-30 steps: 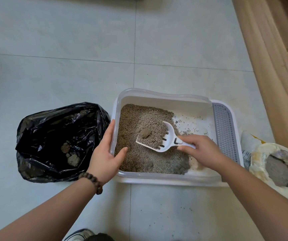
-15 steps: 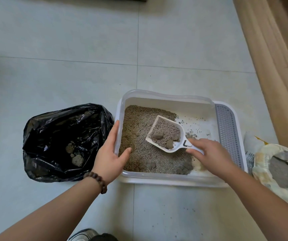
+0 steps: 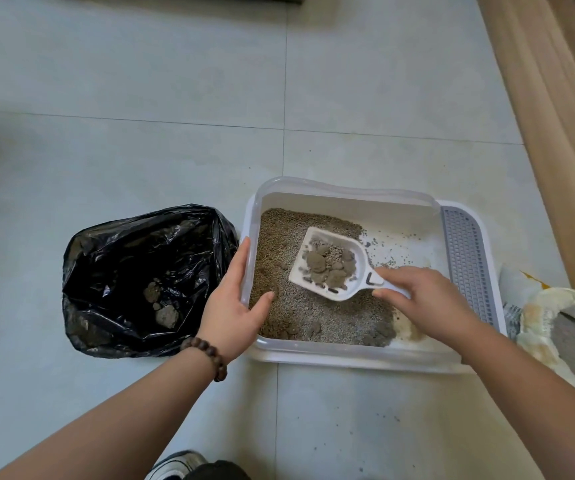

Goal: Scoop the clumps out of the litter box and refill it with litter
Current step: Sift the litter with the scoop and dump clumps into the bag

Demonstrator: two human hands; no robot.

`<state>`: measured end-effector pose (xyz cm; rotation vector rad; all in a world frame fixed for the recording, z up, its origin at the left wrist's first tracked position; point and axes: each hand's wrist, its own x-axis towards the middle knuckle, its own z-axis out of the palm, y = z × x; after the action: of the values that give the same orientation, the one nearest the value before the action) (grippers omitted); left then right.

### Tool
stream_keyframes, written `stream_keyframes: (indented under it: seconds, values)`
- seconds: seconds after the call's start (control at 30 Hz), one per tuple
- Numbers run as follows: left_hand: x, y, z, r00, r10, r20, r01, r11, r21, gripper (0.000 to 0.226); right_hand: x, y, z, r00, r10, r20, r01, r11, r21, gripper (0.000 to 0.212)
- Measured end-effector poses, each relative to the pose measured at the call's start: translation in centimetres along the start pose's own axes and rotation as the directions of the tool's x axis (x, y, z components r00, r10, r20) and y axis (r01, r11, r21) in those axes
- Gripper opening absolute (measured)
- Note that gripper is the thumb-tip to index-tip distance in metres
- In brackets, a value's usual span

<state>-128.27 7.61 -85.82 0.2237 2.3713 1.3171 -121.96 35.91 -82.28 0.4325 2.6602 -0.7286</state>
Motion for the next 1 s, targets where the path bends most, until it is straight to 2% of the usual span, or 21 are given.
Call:
stream_keyframes:
  seconds: [0.07,0.17,0.27,0.33,0.43,0.53,0.63,0.73,0.9,1.0]
  values:
    - [0.0,-0.1,0.0,1.0,0.005,-0.002,-0.005,1.0,-0.01,0.085,0.1,-0.3,-0.2,1.0,0.011,-0.024,-0.01,0.999,0.04,0.039]
    - [0.0,-0.1,-0.1,1.0,0.009,0.0,-0.009,1.0,-0.011,0.086,0.0,-0.5,-0.2,0.999,-0.028,0.017,0.029,0.998,-0.059,0.038]
    - [0.0,-0.1,-0.1,1.0,0.007,-0.006,-0.007,1.0,-0.015,0.086,-0.2,-0.8,-0.5,1.0,0.008,-0.026,-0.008,1.0,0.008,0.038]
    - [0.1,-0.1,-0.1,1.0,0.01,-0.009,-0.01,1.0,-0.024,0.086,-0.3,-0.8,-0.4,1.0,-0.007,0.015,0.008,0.998,-0.068,0.037]
    - [0.1,-0.1,-0.1,1.0,0.004,-0.012,-0.005,0.999,-0.032,0.085,-0.4,-0.9,-0.2,1.0,0.03,-0.002,-0.03,0.999,0.01,0.038]
    - [-0.1,0.1,-0.2,1.0,0.005,-0.013,-0.006,0.999,-0.033,0.085,-0.4,-1.1,0.3,0.999,-0.003,0.04,0.004,0.999,-0.033,0.035]
    - [-0.1,0.2,-0.2,1.0,0.002,-0.016,-0.002,1.0,-0.025,0.084,-0.2,-1.3,0.6,0.999,0.041,-0.009,-0.04,0.998,0.039,0.037]
    - [-0.2,0.4,-0.3,1.0,0.001,-0.018,-0.002,1.0,-0.023,0.084,-0.2,-1.6,1.0,1.0,-0.002,0.027,0.003,0.999,-0.038,0.035]
    - [-0.3,0.5,-0.2,1.0,-0.007,-0.016,0.007,1.0,-0.015,0.083,0.0,-2.3,0.4,1.0,0.018,0.0,-0.018,0.999,-0.046,0.04]
    - [-0.1,0.3,0.0,1.0,-0.023,-0.019,0.023,1.0,-0.011,0.083,0.2,-3.7,-1.1,1.0,-0.02,-0.018,0.02,0.999,-0.026,0.04]
